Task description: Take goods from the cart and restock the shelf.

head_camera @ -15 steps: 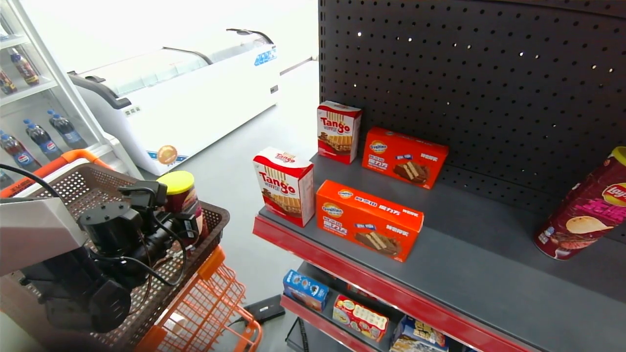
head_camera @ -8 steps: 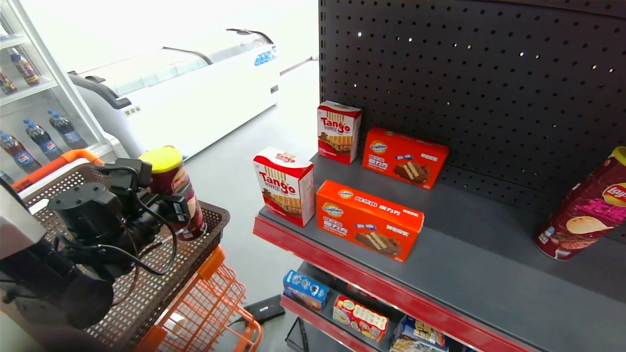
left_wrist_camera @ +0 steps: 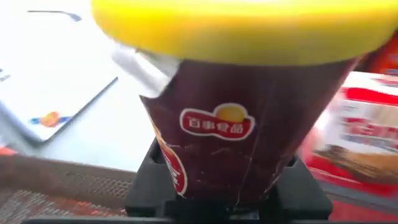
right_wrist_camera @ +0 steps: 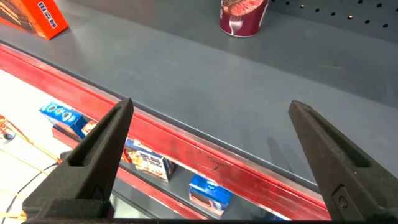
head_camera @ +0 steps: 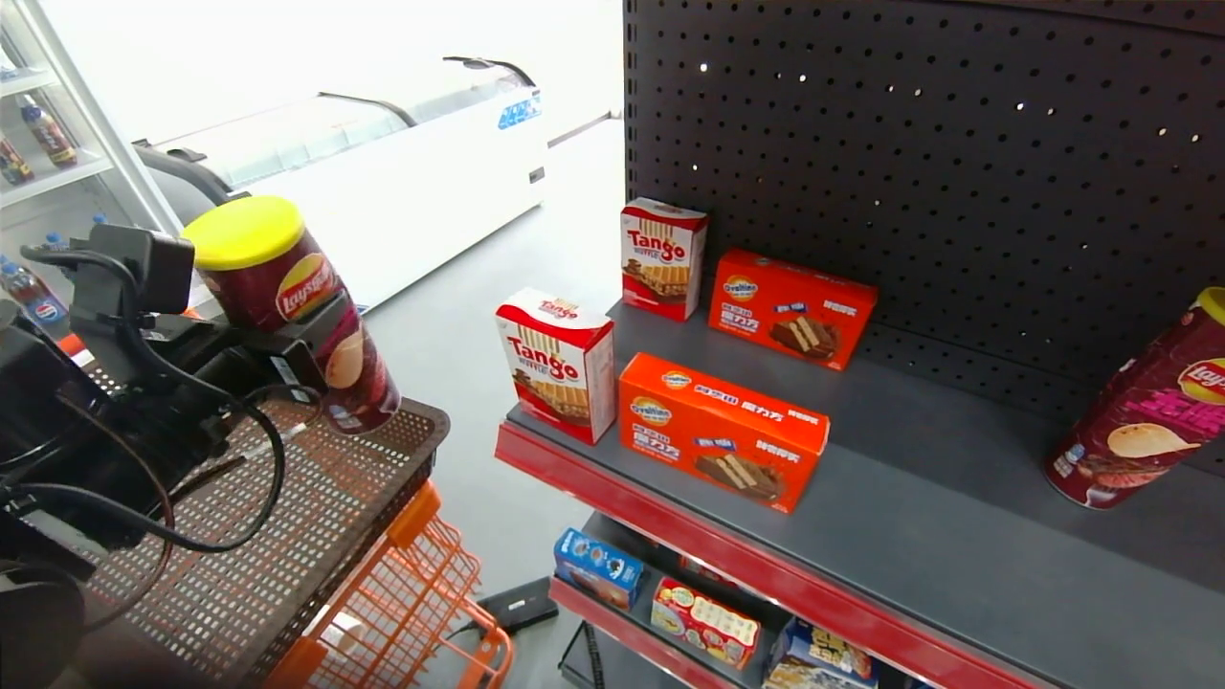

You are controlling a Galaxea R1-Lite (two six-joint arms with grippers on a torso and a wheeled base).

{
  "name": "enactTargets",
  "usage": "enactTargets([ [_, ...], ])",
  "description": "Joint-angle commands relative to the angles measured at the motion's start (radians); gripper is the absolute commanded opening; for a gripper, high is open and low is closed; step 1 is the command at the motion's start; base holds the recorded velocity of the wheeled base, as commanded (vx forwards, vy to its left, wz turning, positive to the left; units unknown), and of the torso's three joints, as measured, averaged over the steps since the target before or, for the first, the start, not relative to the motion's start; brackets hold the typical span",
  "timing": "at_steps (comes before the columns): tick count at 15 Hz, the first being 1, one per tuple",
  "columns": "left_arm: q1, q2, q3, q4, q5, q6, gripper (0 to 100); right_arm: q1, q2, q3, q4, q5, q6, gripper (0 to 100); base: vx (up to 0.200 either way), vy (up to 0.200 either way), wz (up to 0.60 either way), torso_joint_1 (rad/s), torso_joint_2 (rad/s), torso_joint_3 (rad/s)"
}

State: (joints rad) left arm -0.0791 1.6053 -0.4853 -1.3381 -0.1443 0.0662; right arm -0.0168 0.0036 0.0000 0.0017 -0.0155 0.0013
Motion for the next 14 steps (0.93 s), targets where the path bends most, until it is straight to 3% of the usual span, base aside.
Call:
enactTargets([
  [1,-0.103,-0.093,0.068,0.007,-0.167,-0.016,0,0.0,-0.001,0.0,0.0,0.002,0.0,100,0.0,0.0,0.0,0.0,0.0,0.0],
  [2,-0.126,-0.094,0.076,0.008,-0.253,-0.017,0,0.0,-0.001,0.0,0.0,0.0,0.0,100,0.0,0.0,0.0,0.0,0.0,0.0],
  [3,-0.148,-0.096,0.077,0.01,-0.287,-0.017,0,0.0,-0.001,0.0,0.0,0.0,0.0,100,0.0,0.0,0.0,0.0,0.0,0.0],
  [5,-0.205,-0.096,0.091,0.01,-0.302,-0.017,0,0.0,0.001,0.0,0.0,0.0,0.0,100,0.0,0.0,0.0,0.0,0.0,0.0],
  [8,-0.226,-0.111,0.1,0.011,-0.321,-0.017,0,0.0,-0.001,0.0,0.0,0.0,0.0,100,0.0,0.0,0.0,0.0,0.0,0.0],
  [11,-0.35,-0.186,0.1,0.142,-0.327,-0.02,0,0.0,-0.001,0.0,0.0,0.0,0.0,100,0.0,0.0,0.0,0.0,0.0,0.0],
  [13,-0.38,-0.189,0.086,0.165,-0.337,-0.019,0,0.0,-0.001,0.0,0.0,0.0,0.0,100,0.0,0.0,0.0,0.0,0.0,0.0],
  [14,-0.419,-0.189,0.085,0.163,-0.347,-0.02,0,0.0,-0.001,0.0,0.0,0.0,0.0,100,0.0,0.0,0.0,0.0,0.0,0.0],
])
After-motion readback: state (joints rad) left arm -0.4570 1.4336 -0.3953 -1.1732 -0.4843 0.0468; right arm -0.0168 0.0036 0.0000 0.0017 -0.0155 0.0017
